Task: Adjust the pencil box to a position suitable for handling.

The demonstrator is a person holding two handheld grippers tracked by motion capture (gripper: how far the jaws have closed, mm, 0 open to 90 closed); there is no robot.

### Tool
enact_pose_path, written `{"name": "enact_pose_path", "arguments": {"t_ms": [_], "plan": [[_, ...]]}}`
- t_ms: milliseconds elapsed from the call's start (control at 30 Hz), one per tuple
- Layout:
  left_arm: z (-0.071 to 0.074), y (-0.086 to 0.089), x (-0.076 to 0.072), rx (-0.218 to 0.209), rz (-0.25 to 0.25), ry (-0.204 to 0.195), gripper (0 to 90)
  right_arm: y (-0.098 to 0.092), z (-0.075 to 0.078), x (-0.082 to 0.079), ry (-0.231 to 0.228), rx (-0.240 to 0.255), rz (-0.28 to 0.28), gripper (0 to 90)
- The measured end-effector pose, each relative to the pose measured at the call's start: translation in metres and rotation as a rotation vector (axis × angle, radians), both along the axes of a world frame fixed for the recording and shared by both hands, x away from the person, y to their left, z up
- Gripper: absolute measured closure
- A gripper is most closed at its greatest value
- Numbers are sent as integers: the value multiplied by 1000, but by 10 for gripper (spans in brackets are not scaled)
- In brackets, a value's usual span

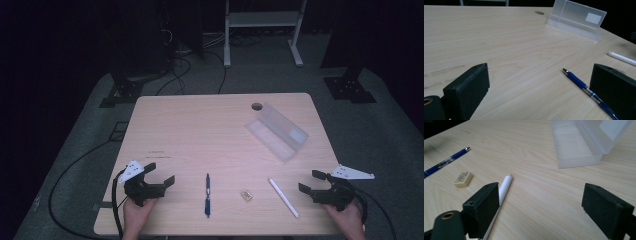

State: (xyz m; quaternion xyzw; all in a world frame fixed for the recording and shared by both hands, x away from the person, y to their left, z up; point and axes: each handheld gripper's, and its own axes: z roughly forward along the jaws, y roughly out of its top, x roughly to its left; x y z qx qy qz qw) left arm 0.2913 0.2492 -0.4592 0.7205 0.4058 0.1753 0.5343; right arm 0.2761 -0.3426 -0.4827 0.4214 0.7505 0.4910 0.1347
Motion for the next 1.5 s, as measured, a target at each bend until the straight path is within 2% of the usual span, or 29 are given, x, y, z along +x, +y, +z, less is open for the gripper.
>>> {"name": "enact_pose_path", "arguments": {"t_ms": [133,233,300,333,367,400,433,567,600,667,733,800,867,967,1133,1167,1200,1233,1267,1400,1467,1500], "plan": [[0,-2,-1,14,-14,-6,17,-1,3,0,-10,0,7,147],[-1,-3,-2,30,-27,-7,17,0,12,0,-25,15,9,147],[-1,-3,-1,27,-27,-7,17,4,20,0,-37,0,17,147],[-1,-3,-1,24,-27,-8,17,9,29,3,-54,-18,31,147],[-1,-2,-1,22,-28,-8,17,9,29,3,-54,-18,31,147],[-1,-1,-2,19,-31,-10,16,15,38,7,-65,-41,38,146],[-1,-1,-2,19,-31,-10,17,15,38,7,-65,-41,38,146],[0,-1,-5,19,-36,-12,17,29,55,18,-66,-73,65,146],[0,0,-5,12,-33,-17,17,36,63,26,-71,-94,82,146],[0,0,-4,10,-31,-16,17,39,66,30,-69,-103,89,146],[0,0,-2,15,-29,-13,17,45,73,44,-71,-128,93,147],[-1,0,-2,16,-29,-10,17,46,75,47,-70,-129,96,147],[0,1,-3,20,-25,-12,17,52,81,59,-66,-135,103,147],[1,2,-4,19,-22,-19,17,55,84,65,-73,-146,107,147],[1,6,-5,6,-11,-21,17,70,92,87,-76,-168,120,151],[1,6,-5,3,-7,-20,17,70,92,87,-76,-168,120,151],[1,7,-5,2,-6,-20,17,75,93,94,-71,-178,121,151],[1,7,-5,-1,-7,-21,17,75,93,94,-71,-178,121,151],[1,6,-5,0,-7,-20,17,80,94,101,-77,-178,121,151],[2,5,-6,3,-7,-24,17,87,92,112,-55,-185,117,151],[2,5,-5,-2,-7,-33,17,95,86,123,-42,-206,127,198],[2,5,-5,-2,-7,-33,17,95,86,123,-42,-206,127,198]]}}
